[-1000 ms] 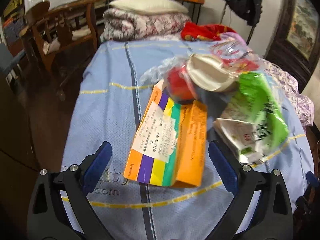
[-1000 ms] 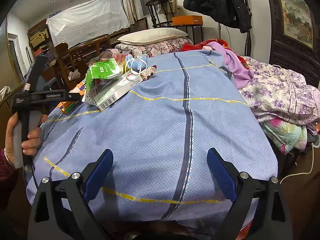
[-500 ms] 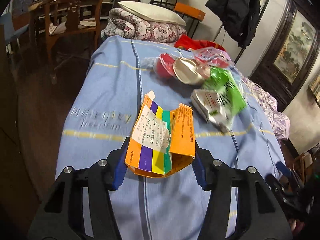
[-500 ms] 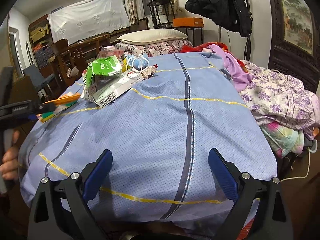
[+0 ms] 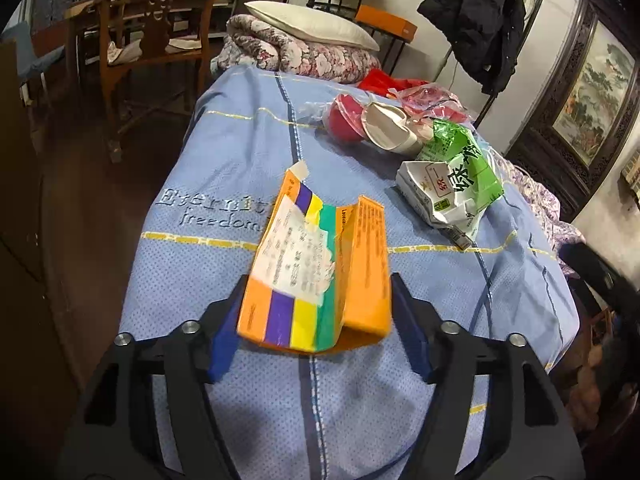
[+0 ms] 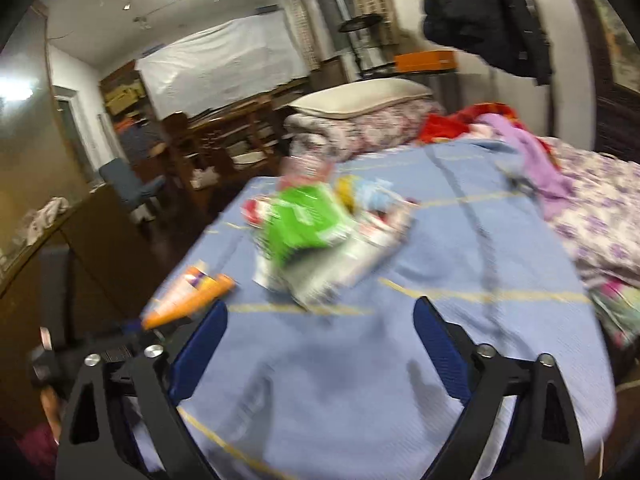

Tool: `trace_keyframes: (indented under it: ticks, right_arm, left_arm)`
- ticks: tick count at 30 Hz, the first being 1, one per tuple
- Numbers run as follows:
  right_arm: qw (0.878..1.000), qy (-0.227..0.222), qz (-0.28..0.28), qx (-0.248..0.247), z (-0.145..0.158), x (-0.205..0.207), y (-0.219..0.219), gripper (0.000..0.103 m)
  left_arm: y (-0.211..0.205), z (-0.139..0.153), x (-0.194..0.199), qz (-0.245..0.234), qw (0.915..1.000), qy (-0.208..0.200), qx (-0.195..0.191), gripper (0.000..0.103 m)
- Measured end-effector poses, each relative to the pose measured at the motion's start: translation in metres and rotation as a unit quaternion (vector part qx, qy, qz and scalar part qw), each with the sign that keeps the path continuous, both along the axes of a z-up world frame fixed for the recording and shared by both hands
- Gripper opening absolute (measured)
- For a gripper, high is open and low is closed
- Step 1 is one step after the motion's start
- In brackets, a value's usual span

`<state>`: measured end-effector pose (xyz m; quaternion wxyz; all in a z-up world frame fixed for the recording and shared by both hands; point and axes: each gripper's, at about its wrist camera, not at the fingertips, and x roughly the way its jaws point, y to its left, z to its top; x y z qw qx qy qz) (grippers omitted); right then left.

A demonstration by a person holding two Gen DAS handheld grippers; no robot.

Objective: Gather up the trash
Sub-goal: 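Grasp the orange-purple paper box with the left tool while the right tool grasps the green tissue pack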

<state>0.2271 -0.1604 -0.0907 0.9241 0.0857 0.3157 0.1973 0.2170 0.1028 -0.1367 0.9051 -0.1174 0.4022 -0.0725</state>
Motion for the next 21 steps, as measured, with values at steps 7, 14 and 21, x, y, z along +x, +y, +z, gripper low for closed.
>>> trace_keyframes:
  ticks: [7, 14, 21]
  right_arm:
    - [0.998, 0.054, 0.025, 0.032, -0.014, 0.053, 0.037, 0.067]
    - [0.992, 0.063, 0.037, 0.105, -0.013, 0.078, 0.041, 0.010]
    - [0.995, -0.027, 0.026, 0.090, 0.043, 0.011, 0.008, 0.011]
  left_arm:
    - [-0.008, -0.001, 0.001, -0.008, 0.9998, -0.006, 0.019, 0.080]
    - [-0.008, -0.001, 0.005, -0.004, 0.9997, -0.010, 0.020, 0.076]
    - [-0.002, 0.003, 0.005, -0.014, 0.9998, 0.002, -0.009, 0.060]
